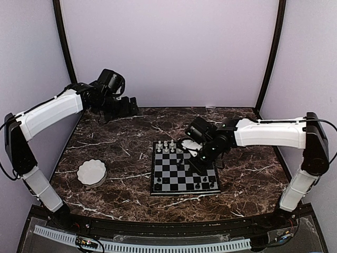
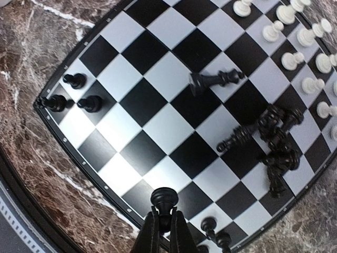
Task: Set up the chess pieces on the board
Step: Place the pawn at c7.
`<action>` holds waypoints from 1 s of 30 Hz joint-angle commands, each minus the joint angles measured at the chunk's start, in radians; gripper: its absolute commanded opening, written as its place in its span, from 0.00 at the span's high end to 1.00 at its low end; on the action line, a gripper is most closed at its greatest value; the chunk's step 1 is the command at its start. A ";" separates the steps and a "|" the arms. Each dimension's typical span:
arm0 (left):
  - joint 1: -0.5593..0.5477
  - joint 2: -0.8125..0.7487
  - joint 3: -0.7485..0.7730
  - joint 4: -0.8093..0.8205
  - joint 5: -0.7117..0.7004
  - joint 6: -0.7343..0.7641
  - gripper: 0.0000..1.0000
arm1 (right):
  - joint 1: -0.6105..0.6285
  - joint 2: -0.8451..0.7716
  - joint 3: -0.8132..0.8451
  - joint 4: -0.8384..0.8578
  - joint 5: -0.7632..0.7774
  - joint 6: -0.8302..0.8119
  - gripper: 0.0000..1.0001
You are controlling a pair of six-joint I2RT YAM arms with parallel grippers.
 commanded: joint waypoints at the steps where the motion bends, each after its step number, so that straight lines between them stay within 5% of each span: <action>1: 0.064 -0.071 -0.126 0.009 -0.077 -0.003 0.15 | 0.004 -0.041 -0.043 -0.073 0.083 -0.010 1.00; 5: 0.066 -0.089 -0.184 0.085 0.025 0.010 0.30 | 0.003 -0.038 -0.062 -0.090 0.108 -0.012 1.00; 30: 0.061 -0.047 -0.176 0.071 0.122 -0.023 0.33 | 0.003 0.064 -0.061 -0.055 0.059 -0.024 0.98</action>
